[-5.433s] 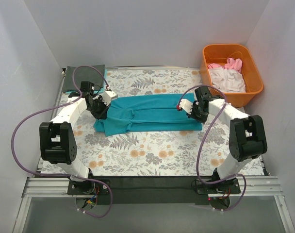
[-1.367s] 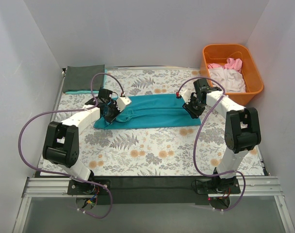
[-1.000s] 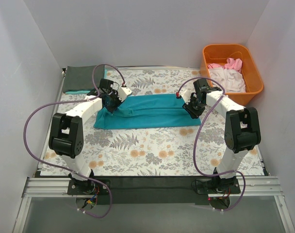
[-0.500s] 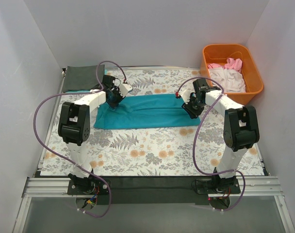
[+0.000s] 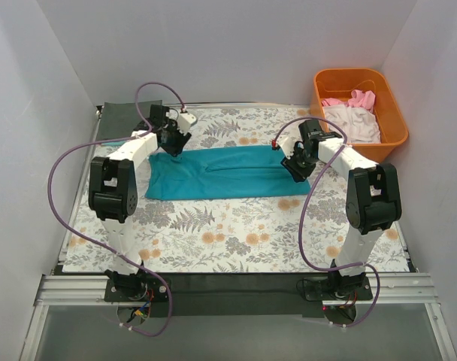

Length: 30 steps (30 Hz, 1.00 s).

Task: Fold and stack the t-shirts
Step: Fold the tshirt

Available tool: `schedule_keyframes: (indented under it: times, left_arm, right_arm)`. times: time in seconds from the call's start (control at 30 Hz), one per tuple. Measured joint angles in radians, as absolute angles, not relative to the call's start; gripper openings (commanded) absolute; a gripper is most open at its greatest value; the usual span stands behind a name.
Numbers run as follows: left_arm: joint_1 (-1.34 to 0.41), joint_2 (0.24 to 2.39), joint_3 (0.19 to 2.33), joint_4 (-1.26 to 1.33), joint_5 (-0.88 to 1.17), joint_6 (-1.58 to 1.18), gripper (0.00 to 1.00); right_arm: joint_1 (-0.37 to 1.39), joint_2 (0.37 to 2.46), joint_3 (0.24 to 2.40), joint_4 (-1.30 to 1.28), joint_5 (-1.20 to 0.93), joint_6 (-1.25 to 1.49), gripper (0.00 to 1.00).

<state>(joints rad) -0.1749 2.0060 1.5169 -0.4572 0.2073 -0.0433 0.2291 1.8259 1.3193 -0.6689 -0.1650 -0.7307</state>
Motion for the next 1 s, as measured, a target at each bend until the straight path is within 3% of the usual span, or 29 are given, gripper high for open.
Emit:
schedule_keyframes:
  times: [0.4, 0.67, 1.0]
  left_arm:
    - [-0.031, 1.893, 1.471, -0.54, 0.459, -0.303, 0.09]
    - [-0.055, 1.953, 1.431, -0.533, 0.558, -0.429, 0.06]
    - [-0.054, 2.159, 1.548, -0.453, 0.533, -0.545, 0.12]
  right_arm:
    - [0.229, 1.881, 1.404, -0.686, -0.223, -0.688, 0.31]
    - [0.229, 2.021, 1.544, -0.679, -0.258, -0.644, 0.32]
    - [0.229, 2.107, 1.574, -0.654, -0.253, -0.631, 0.33]
